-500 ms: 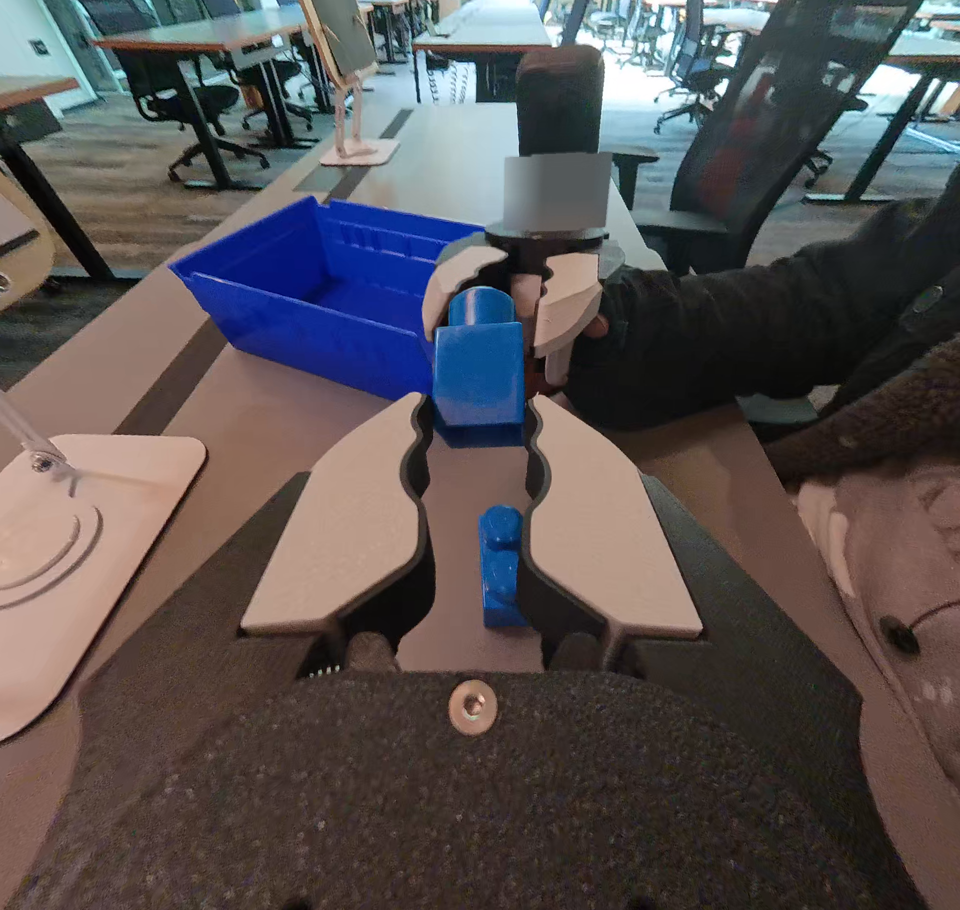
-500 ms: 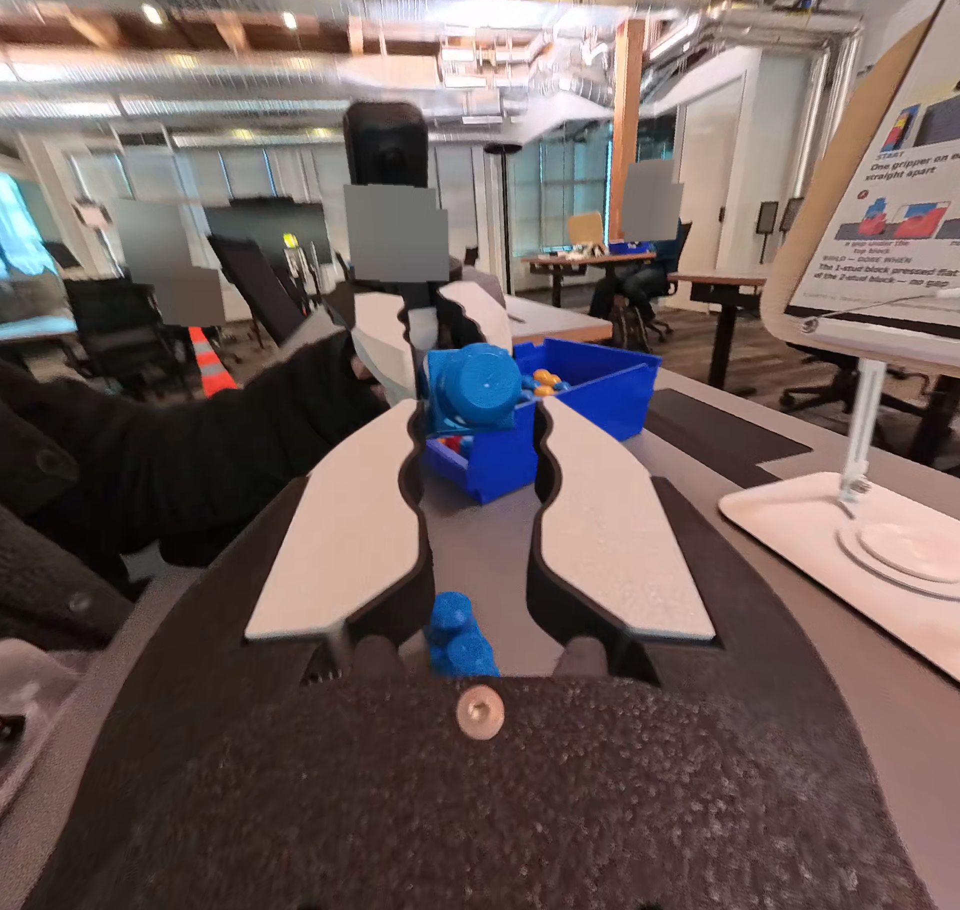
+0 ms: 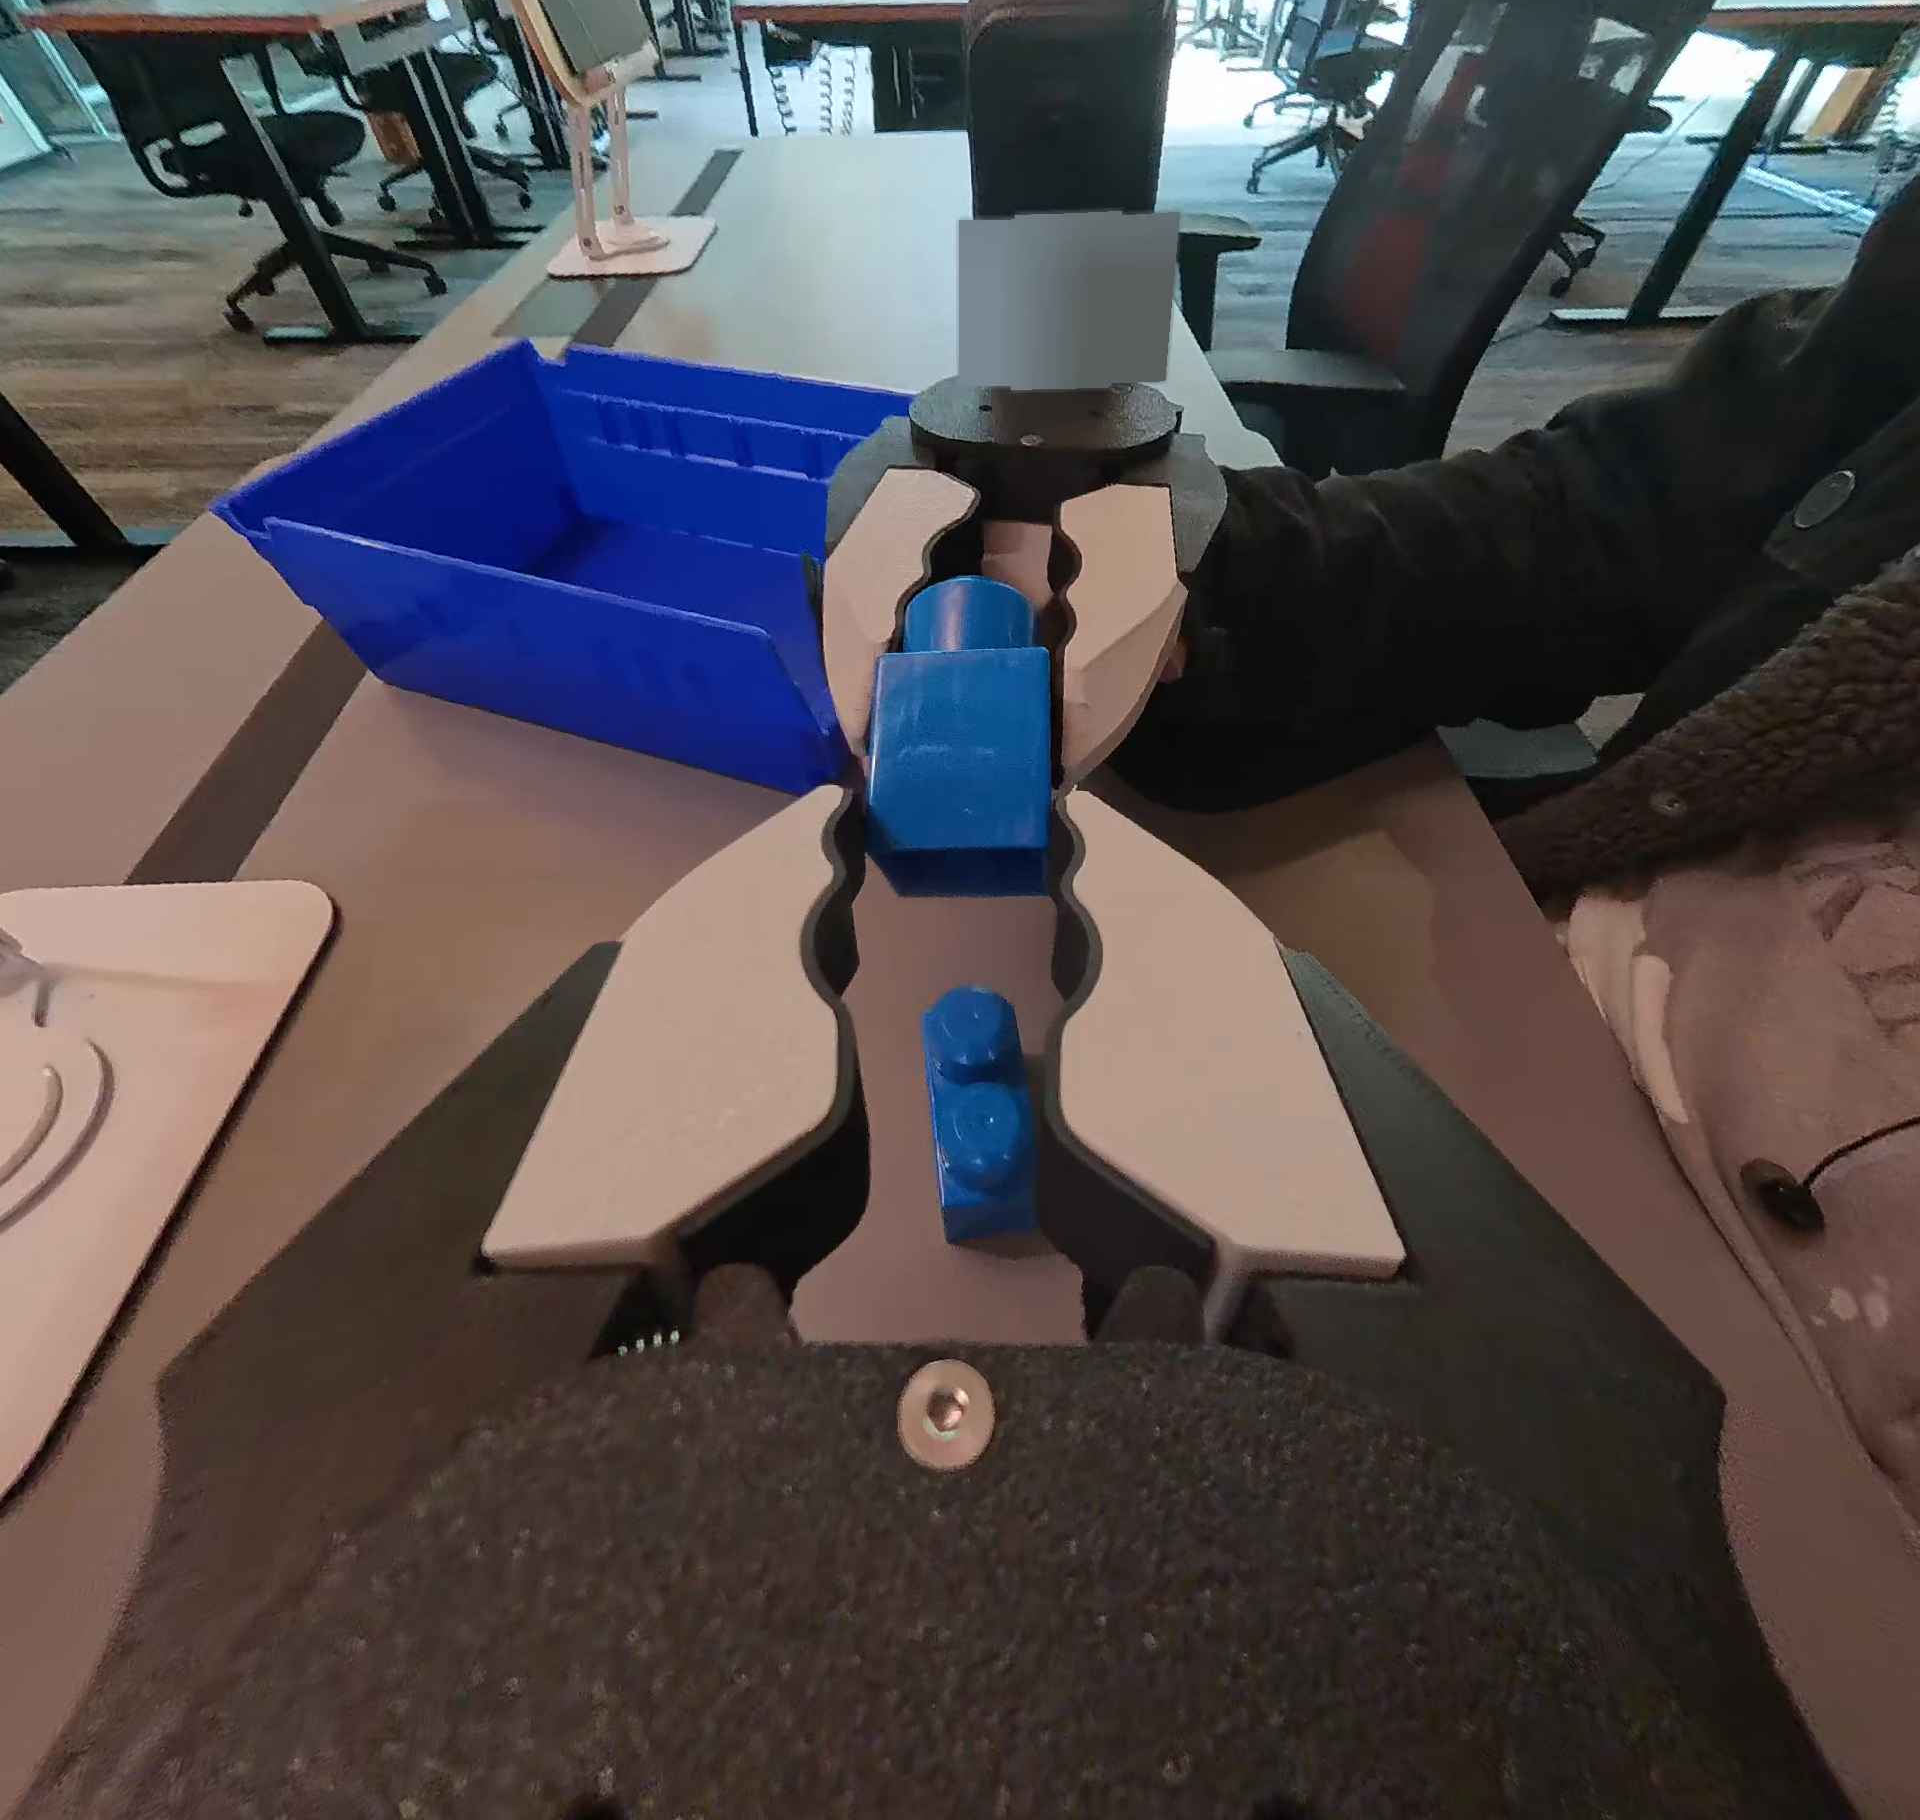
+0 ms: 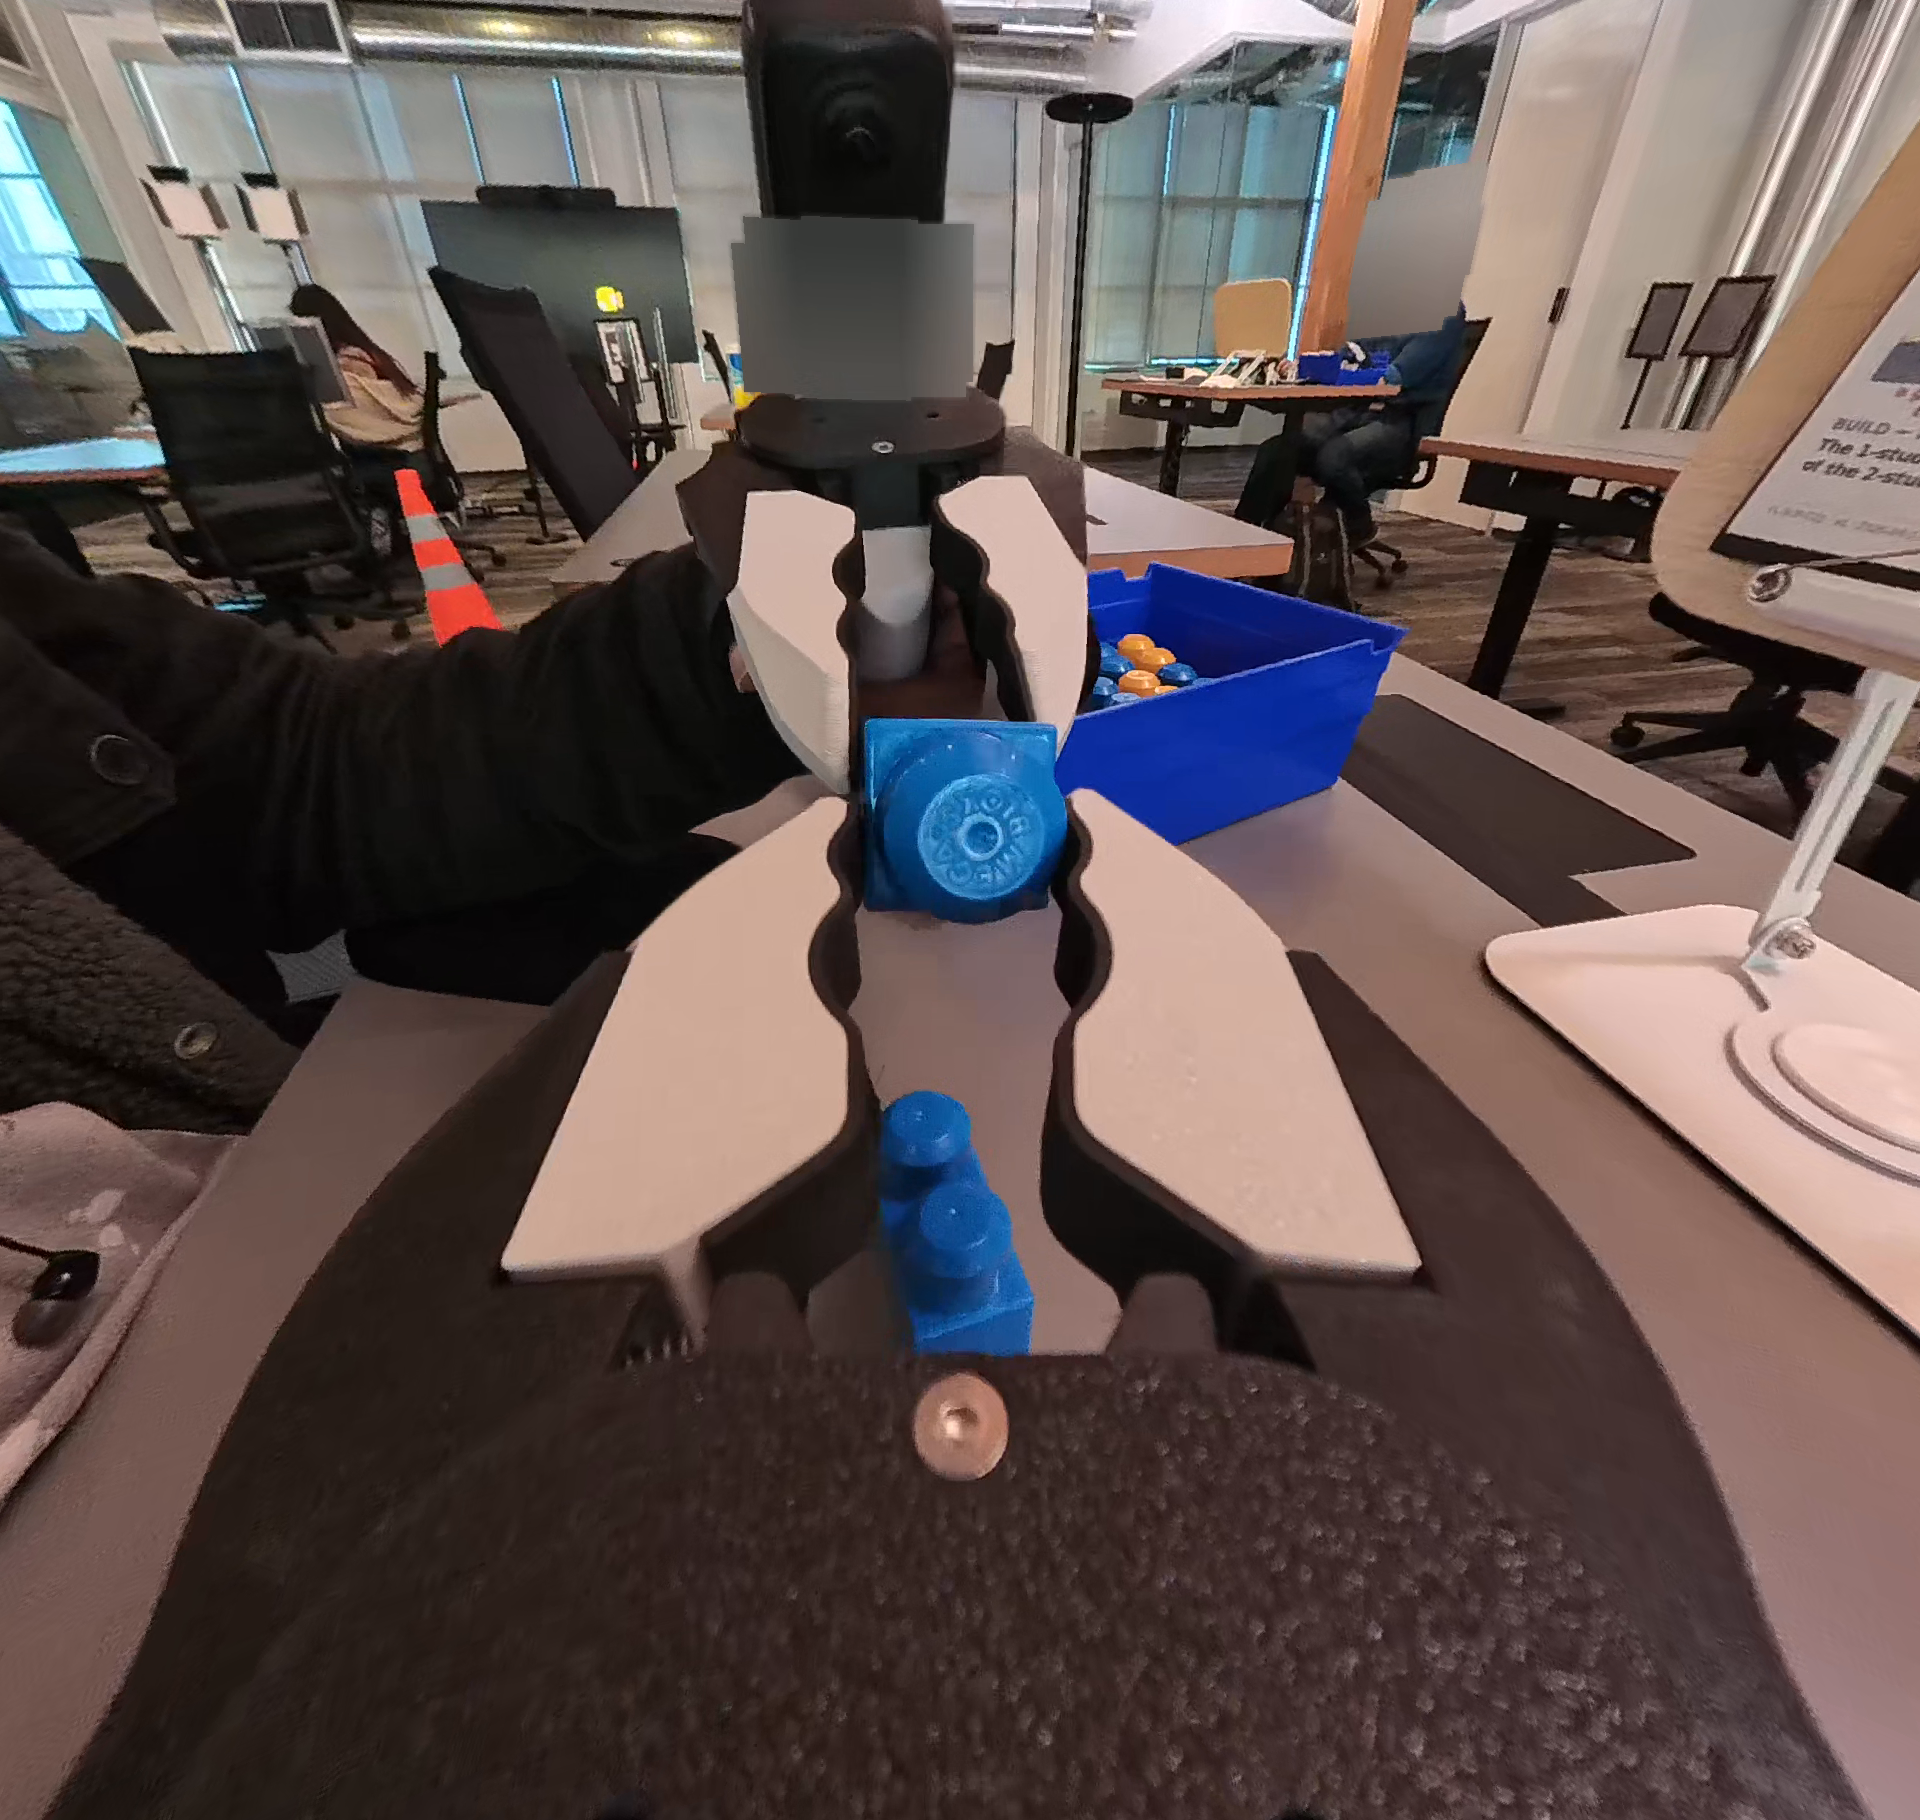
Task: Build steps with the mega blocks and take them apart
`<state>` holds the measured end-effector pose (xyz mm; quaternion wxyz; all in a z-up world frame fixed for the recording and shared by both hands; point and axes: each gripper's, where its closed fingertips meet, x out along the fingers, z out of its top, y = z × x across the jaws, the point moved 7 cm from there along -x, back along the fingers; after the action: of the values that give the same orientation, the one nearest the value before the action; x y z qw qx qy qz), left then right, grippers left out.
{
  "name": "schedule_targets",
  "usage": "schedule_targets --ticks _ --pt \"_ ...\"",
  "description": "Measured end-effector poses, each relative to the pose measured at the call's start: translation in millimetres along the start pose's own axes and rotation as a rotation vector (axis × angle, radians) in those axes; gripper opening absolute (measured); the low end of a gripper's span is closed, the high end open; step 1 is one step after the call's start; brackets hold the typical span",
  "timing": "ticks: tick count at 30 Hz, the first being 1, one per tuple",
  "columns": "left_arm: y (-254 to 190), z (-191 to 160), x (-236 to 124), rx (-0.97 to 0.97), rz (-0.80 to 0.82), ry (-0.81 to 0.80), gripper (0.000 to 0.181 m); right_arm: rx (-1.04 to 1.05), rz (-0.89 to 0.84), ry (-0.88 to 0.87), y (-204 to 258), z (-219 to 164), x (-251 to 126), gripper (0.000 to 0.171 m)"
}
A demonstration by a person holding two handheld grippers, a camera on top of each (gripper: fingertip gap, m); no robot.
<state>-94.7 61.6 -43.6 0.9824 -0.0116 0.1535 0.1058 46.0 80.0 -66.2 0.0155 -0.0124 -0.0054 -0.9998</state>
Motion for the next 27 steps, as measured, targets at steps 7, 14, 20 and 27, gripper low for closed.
schedule_targets --ticks 7,14,20,27 --pt "5.0 -19.5 -3.1 -0.044 0.035 0.159 0.062 0.05 -0.066 -0.115 -15.4 13.9 -22.4 0.034" --pt "-2.4 -80.3 24.1 -0.075 -0.014 0.611 0.059 0.069 -0.149 -0.141 -28.7 15.7 -35.5 0.034" --pt "-9.3 -106.5 48.3 -0.053 -0.014 0.759 0.063 0.038 -0.156 -0.064 -29.3 11.9 -36.6 0.034" --pt "-5.4 -118.3 58.2 -0.006 0.011 0.801 0.037 0.024 -0.175 -0.009 -31.6 10.1 -39.9 0.034"
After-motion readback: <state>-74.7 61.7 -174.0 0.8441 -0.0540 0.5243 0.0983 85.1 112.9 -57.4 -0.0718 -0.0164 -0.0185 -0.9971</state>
